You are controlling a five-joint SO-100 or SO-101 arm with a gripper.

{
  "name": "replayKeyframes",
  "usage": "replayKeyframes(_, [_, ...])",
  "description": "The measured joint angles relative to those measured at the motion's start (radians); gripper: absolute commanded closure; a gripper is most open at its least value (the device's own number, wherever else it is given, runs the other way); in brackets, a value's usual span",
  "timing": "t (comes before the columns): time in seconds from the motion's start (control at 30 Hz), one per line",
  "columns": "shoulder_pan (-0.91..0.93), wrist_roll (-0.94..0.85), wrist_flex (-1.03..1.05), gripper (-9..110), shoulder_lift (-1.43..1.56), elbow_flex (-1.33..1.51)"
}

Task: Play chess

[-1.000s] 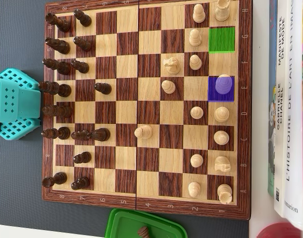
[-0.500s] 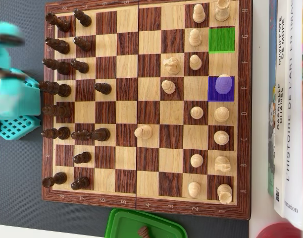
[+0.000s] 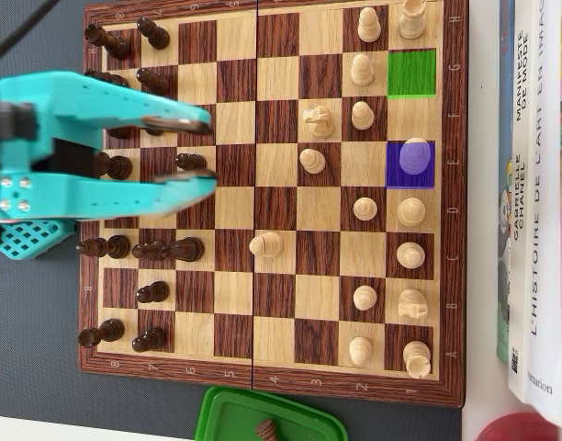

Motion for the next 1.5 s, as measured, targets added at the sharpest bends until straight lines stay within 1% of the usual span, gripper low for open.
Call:
replayKeyframes(0.2, [-0.002,-0.1,0.003,88,-0.21,-0.137])
replayKeyframes(0.53, [-0.011,-0.106,0.008,88,-0.517,-0.364])
replayKeyframes(0.6, [-0.009,-0.104,0.038,88,-0.595,-0.431])
replayKeyframes(0.7, [-0.011,-0.067,0.149,88,-0.721,-0.566])
replayKeyframes(1.07, [-0.002,-0.012,0.698,87,-1.183,-1.137])
replayKeyframes(1.2, [-0.002,-0.012,0.828,87,-1.316,-1.316])
replayKeyframes(1.5, [-0.002,-0.012,1.04,87,-1.623,-1.669])
